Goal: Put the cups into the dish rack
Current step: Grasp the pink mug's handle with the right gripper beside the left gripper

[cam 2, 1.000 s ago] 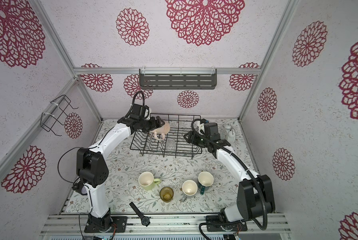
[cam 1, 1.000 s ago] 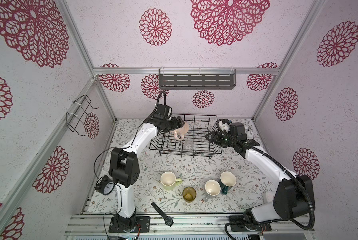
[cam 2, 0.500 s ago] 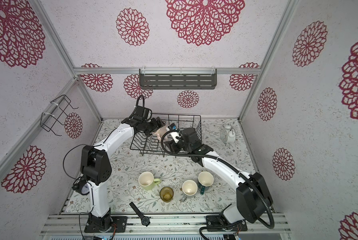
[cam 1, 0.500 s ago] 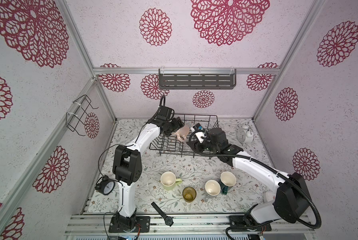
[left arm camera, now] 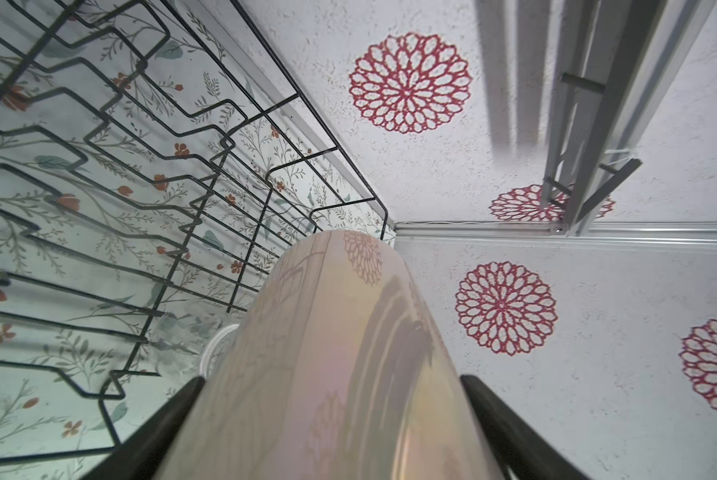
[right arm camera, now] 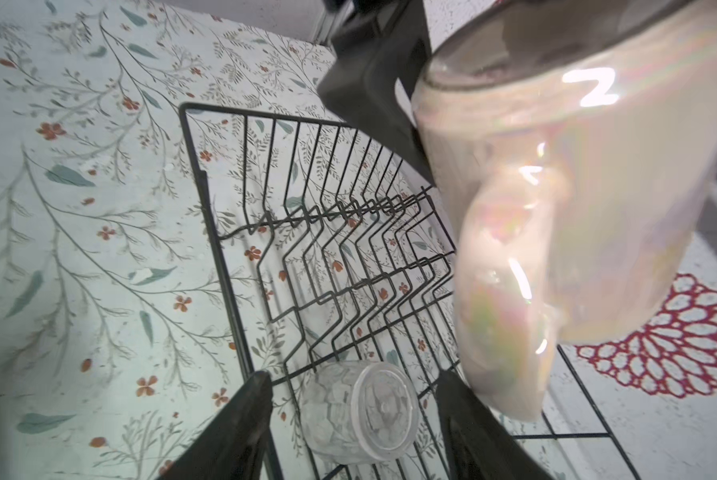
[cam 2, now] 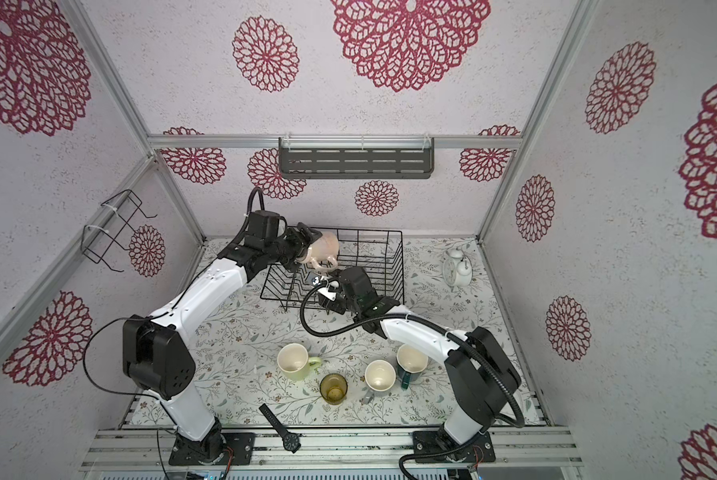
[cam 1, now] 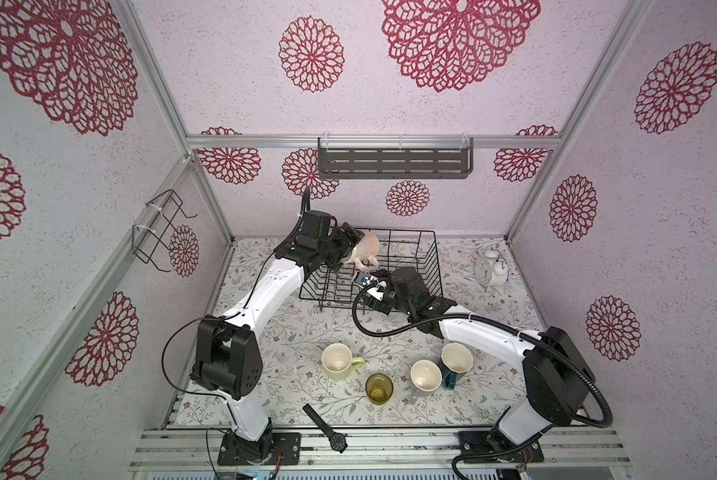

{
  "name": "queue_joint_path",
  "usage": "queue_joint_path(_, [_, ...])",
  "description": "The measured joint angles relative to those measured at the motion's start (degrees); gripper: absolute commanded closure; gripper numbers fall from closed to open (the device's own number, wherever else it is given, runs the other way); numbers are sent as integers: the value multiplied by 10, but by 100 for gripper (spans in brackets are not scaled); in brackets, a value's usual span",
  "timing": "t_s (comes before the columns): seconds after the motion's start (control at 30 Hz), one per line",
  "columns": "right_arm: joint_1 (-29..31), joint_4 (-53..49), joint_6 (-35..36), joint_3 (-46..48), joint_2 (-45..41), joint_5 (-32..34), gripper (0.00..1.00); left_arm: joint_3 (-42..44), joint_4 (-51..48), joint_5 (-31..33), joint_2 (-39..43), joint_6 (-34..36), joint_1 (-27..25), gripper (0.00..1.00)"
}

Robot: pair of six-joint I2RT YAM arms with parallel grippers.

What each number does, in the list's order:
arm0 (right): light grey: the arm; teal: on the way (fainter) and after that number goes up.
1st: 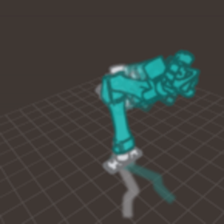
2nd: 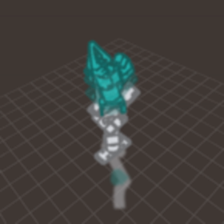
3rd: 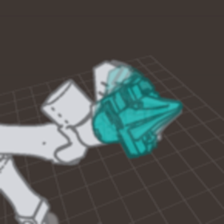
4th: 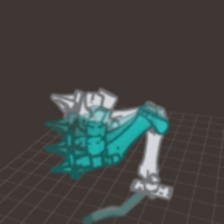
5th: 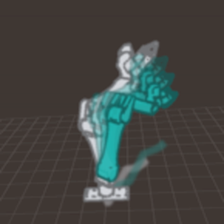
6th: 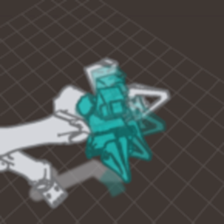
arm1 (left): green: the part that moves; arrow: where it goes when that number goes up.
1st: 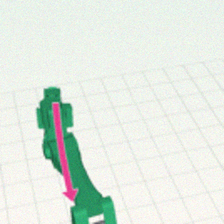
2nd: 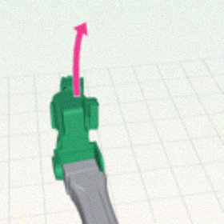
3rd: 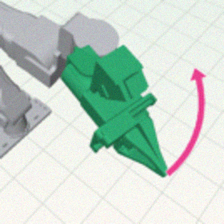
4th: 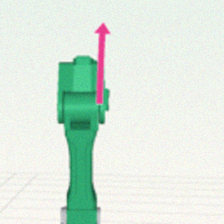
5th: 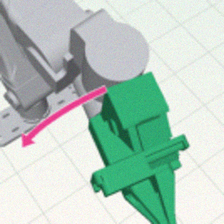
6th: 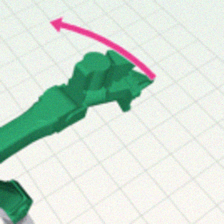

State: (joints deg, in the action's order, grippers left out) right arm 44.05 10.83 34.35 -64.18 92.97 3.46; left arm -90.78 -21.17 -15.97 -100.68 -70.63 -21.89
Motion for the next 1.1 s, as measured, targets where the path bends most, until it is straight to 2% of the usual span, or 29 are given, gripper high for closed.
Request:
queue_joint_path(0.23, [18,42,63,21,5,63,36,37,26,5,20,-38,0,33])
queue_joint_path(0.5, [36,71,101,75,-64,85,33,81,36,7,36,-62,-1,34])
queue_joint_path(0.67, [35,130,111,77,-78,71,33,101,35,-10,37,-77,-8,35])
queue_joint_path(0.87, [27,115,111,55,-68,25,35,102,42,-15,37,-88,-14,35])
queue_joint_path(1.1, [23,94,101,42,-43,12,58,117,52,-14,38,-100,-20,35])
